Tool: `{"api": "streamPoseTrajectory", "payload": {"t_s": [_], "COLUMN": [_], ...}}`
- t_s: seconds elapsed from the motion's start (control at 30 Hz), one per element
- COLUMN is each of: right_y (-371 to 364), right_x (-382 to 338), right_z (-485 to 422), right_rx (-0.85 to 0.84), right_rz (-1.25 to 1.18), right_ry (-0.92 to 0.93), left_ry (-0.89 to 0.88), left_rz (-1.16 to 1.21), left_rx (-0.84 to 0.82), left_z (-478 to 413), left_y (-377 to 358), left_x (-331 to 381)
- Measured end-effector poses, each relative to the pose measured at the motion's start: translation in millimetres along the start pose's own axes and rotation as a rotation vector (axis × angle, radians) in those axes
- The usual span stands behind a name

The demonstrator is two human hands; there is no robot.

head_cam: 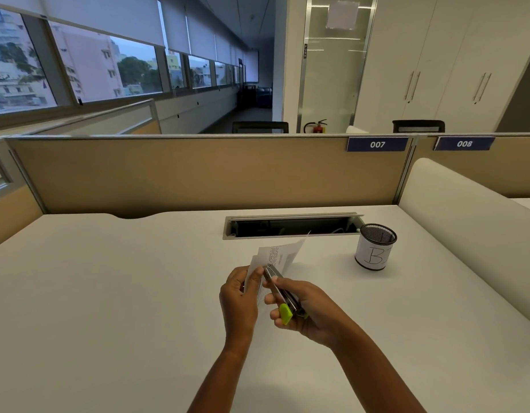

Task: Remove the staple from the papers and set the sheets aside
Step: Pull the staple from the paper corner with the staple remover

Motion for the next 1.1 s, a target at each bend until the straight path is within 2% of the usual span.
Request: {"api": "streamPoseTrajectory", "payload": {"t_s": [0.6, 0.73, 0.83, 1.0, 1.1], "right_y": [-11.3, -7.1, 7.8, 1.8, -4.6], "right_x": [-3.6, -4.4, -8.5, -6.3, -6.1], "right_z": [2.5, -0.9, 2.2, 10.9, 12.6], "right_rx": [0.214, 0.388, 0.455, 0.264, 0.227], "right_rz": [0.062, 0.129, 0.097, 0.191, 0.223], "right_ry": [0.080, 0.141, 0.165, 0.114, 0.114], "left_ry": [-0.203, -0.243, -0.172, 0.069, 0.161], "left_rz": [-0.146, -0.149, -0.101, 0.026, 0.126], "left_rx": [0.033, 0.023, 0.031, 0.051, 0.027], "left_z": [0.3, 2.1, 5.5, 4.1, 4.0], "left_y": [1.1, 1.5, -0.2, -2.1, -2.0], "left_x": [6.0, 7.2, 7.3, 2.0, 6.0]}}
Point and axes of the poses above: each hand's wrist, its own z-axis away from the middle knuckle, its own y-axis out of the back of the hand, x = y × z, the point moved 1 cm from there along -z, towards the middle knuckle, and after that the axes turned 10 degrees about -y, right-handed, at the moved point
